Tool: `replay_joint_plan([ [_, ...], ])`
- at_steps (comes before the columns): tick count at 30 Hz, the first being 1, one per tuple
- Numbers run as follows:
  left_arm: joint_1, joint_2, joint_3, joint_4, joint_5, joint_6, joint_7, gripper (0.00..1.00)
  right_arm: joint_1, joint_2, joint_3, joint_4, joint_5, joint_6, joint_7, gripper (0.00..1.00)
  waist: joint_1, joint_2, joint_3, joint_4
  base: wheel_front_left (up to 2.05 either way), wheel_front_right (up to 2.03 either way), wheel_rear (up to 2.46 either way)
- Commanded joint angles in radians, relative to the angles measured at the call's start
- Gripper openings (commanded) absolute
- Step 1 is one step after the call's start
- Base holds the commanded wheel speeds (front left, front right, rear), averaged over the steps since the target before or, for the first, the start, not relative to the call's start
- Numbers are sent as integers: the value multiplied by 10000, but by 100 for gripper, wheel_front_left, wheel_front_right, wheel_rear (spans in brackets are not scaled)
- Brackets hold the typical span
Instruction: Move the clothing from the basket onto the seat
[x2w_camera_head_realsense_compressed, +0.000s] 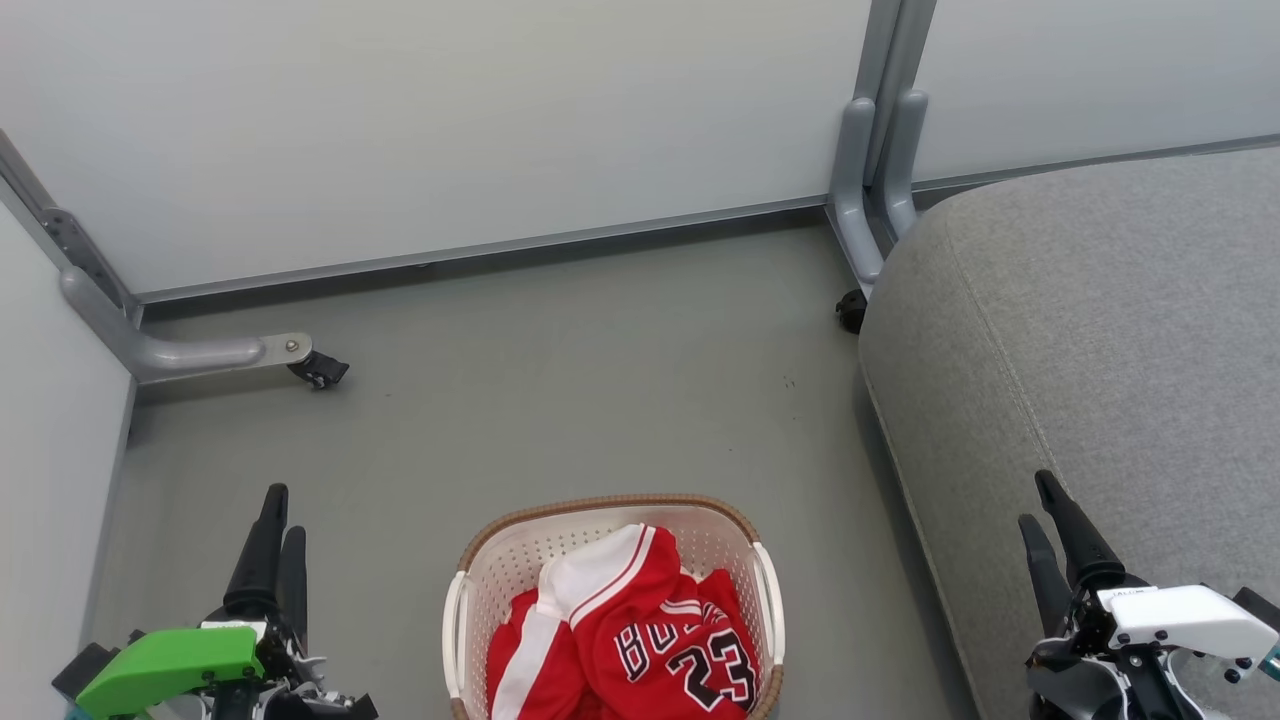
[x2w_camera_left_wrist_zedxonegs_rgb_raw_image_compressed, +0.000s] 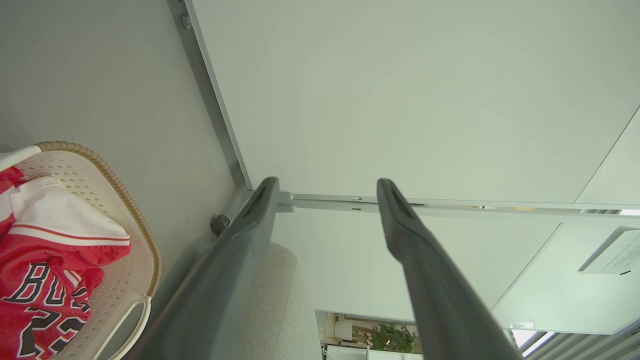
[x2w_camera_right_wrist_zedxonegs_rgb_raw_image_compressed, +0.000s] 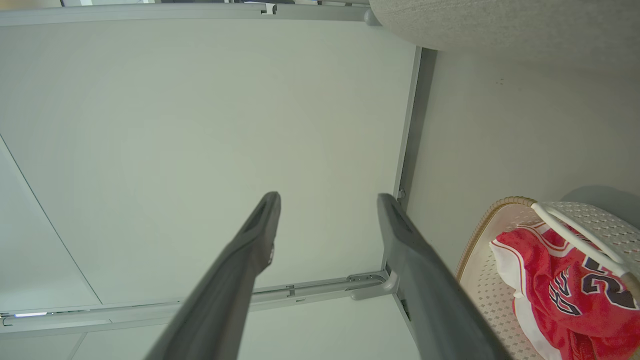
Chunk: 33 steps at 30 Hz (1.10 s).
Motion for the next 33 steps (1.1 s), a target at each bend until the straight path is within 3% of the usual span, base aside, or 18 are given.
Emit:
replay_joint_plan([
  [1, -159, 38, -36, -232, 90, -8, -105, 100, -145, -62, 50, -214, -97, 4, -115, 100, 0, 0, 2, 3, 0, 0, 0],
  [13, -162, 53, -218, -689, 996, -15, -684, 100, -71, -88, 289, -661, -984, 4, -697, 100, 0, 0, 31, 3, 0, 0, 0],
  [33, -280, 77, -505, -1427, 4158, 148, -1488, 100, -67, -122, 750, -1442, -4486, 4, -1510, 100, 0, 0, 110, 30, 0, 0, 0],
])
